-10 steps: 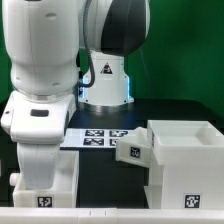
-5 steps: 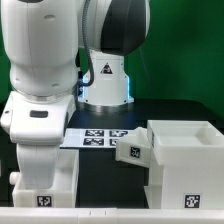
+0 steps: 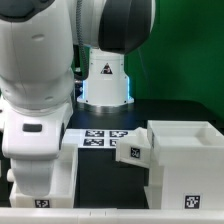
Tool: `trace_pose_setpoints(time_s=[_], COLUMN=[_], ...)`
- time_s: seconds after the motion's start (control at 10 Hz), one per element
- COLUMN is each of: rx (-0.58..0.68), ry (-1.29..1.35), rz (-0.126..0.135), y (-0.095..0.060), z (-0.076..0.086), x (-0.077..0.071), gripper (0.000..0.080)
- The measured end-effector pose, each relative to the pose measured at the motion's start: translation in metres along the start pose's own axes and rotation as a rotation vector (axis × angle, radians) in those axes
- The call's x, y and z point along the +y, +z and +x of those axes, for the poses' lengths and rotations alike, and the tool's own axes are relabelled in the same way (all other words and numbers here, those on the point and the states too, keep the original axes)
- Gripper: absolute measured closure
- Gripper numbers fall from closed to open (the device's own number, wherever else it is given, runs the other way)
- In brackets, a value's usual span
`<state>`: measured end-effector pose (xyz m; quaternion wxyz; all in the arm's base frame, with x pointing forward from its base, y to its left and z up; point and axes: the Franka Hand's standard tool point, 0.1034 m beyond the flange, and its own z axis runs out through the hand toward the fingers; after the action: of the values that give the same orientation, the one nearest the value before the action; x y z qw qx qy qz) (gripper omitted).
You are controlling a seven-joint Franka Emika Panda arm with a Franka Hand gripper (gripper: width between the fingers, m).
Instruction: Assemble drawer
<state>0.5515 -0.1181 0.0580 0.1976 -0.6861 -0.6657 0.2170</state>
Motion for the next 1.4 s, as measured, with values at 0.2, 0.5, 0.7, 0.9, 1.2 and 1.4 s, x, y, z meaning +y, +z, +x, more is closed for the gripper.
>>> trace_pose_setpoints(time_s=[0.2,0.5,0.7,0.9,1.2,1.4], rx=[-0.005,-0.016,-0.021,-0.027,-0.04,-0.052], ry=[0.001,0.004,0.008,0.013,0.022,0.021], rz=[-0.06,-0.246,-0.332,-0.438,-0.597,-0.703], y=[-0.003,-0.005,-0.003,0.001,0.008,0.015], z=[-0.002,-0.005,-0.006,-0.008,-0.011,-0.011], x=[0.008,0.01,0.01,0.01,0.011,0.009], gripper=[0.0736,0.0751,0.0753,0.0755,0.0755,0.0755])
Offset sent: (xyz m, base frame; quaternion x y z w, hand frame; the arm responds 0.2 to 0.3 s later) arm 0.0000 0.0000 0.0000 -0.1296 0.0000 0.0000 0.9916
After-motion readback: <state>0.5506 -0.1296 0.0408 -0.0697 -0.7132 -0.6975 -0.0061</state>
